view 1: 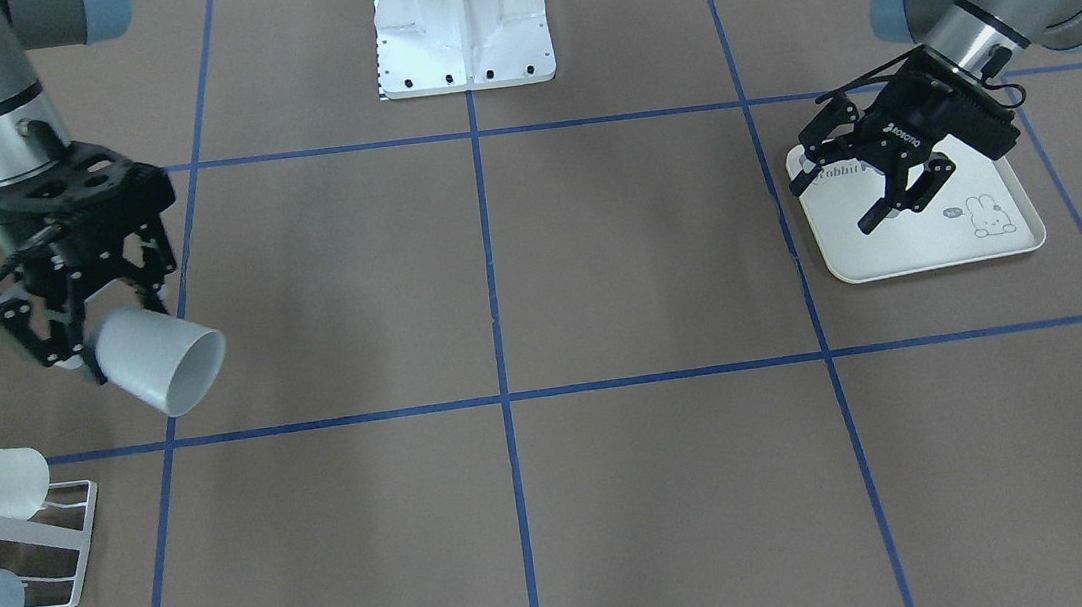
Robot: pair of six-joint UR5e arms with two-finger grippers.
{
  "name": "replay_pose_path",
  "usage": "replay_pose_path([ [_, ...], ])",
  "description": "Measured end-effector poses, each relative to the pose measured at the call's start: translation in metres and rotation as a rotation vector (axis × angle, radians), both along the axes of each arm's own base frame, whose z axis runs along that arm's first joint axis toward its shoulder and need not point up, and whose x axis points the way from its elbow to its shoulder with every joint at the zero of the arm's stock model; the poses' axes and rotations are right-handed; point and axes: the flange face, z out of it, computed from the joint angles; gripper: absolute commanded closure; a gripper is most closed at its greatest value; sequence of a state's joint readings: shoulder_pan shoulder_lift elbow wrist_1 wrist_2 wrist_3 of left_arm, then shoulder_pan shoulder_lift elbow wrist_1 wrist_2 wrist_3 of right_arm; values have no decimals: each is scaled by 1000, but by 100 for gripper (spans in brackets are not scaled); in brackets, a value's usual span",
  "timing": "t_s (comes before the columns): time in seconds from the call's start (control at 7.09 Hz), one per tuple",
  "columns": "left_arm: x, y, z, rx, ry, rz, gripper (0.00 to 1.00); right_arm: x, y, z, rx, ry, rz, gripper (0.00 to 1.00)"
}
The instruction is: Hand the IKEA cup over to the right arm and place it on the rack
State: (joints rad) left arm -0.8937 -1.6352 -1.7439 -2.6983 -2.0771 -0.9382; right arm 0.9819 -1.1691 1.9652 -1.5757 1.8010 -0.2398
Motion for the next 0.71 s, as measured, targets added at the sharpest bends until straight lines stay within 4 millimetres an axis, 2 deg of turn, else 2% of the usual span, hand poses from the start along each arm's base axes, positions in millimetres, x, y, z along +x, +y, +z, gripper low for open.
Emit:
replay_pose_path([
  [0.28,-1,0,1,3,-2,0,0,66,-45,37,156,347,-124,100],
  [0.56,-1,0,2,3,-1,1,0,119,-89,83,226,617,-284,100],
  [0.71,-1,1,2,0,1,0,0,137,-111,109,267,713,-362,100],
])
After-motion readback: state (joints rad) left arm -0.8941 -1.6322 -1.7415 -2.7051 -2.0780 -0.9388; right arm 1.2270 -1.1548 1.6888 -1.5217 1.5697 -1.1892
